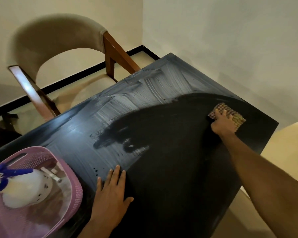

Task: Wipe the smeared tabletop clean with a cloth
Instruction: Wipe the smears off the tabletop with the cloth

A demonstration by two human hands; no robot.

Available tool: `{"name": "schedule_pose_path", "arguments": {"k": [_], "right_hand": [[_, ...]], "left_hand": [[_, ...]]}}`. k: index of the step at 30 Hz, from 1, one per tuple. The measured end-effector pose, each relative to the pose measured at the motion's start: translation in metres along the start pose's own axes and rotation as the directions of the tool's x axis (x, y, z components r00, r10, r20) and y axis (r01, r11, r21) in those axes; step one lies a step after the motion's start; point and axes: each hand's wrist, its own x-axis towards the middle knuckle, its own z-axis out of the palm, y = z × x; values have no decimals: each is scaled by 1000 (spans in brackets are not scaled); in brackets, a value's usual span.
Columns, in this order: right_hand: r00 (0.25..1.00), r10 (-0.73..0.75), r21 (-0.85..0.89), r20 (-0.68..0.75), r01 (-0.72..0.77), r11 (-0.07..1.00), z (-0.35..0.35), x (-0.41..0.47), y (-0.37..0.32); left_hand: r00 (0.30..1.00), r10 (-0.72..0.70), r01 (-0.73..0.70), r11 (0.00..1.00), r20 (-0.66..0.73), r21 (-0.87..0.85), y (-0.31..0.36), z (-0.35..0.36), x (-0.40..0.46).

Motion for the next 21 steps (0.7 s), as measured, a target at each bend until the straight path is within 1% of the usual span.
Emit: {"name": "schedule_pose_path", "arguments": {"k": [1, 2, 3, 4, 6, 8, 9, 10, 11, 12, 13, 14, 15, 16, 17, 18, 20, 21], "right_hand": [[998, -50, -15, -26, 50, 999, 5, -7, -26], [988, -144, -35, -50, 142, 989, 12, -19, -56], [963, -265, -53, -57, 262, 964, 20, -33, -90], [918, -395, -63, -43, 392, 918, 28, -50, -125], [780, -625, -67, 34, 626, 777, 46, -92, -192], [611, -779, -93, 144, 792, 604, 65, -139, -244], [526, -827, -109, 202, 851, 514, 73, -159, -259], [456, -854, -121, 249, 890, 440, 79, -171, -266], [409, -870, -125, 277, 913, 389, 83, -175, -263], [386, -881, -115, 274, 922, 369, 82, -171, -255], [395, -886, -115, 244, 919, 378, 78, -162, -241], [437, -876, -119, 204, 899, 421, 72, -149, -223], [513, -842, -108, 164, 858, 502, 64, -133, -201], [614, -779, -82, 127, 789, 609, 55, -115, -174], [712, -697, -62, 85, 701, 710, 46, -95, -143], [793, -607, -57, 48, 609, 791, 36, -77, -109], [905, -425, -79, 11, 424, 902, 18, -49, -34], [942, -335, -80, 6, 335, 939, 10, -41, 4]], "left_hand": [[1000, 2, -2, 1000, -2, 3, 0, 0, 1], [1000, 2, -2, 1000, -9, 3, -1, 1, 1], [1000, 1, -1, 1000, -15, 1, -1, 2, 1], [1000, 2, -2, 1000, -22, -4, -2, 3, 1], [999, 4, -4, 1000, -37, 6, -1, 5, -1], [999, 2, -1, 999, -53, 33, -1, 5, -2], [999, 0, 2, 999, -49, 38, -1, 5, -2], [999, -3, 4, 999, -43, 33, -1, 5, 0], [999, -7, 8, 1000, -36, 28, 0, 4, 0], [999, -10, 11, 1000, -35, 24, 0, 4, 0], [999, -9, 10, 1000, -43, 24, 1, 3, 0], [998, -5, 6, 1000, -56, 22, 1, 3, 0], [998, -2, 3, 1000, -66, 15, 1, 3, -1], [998, 1, 0, 1000, -66, 6, 1, 3, -3], [998, 2, -2, 1000, -63, -2, 1, 3, -3], [998, 0, -1, 1000, -59, -8, 0, 3, -3], [999, 3, -3, 1000, -52, -13, 0, 2, -2], [999, 6, -6, 1000, -51, -15, 0, 2, -2]]}}
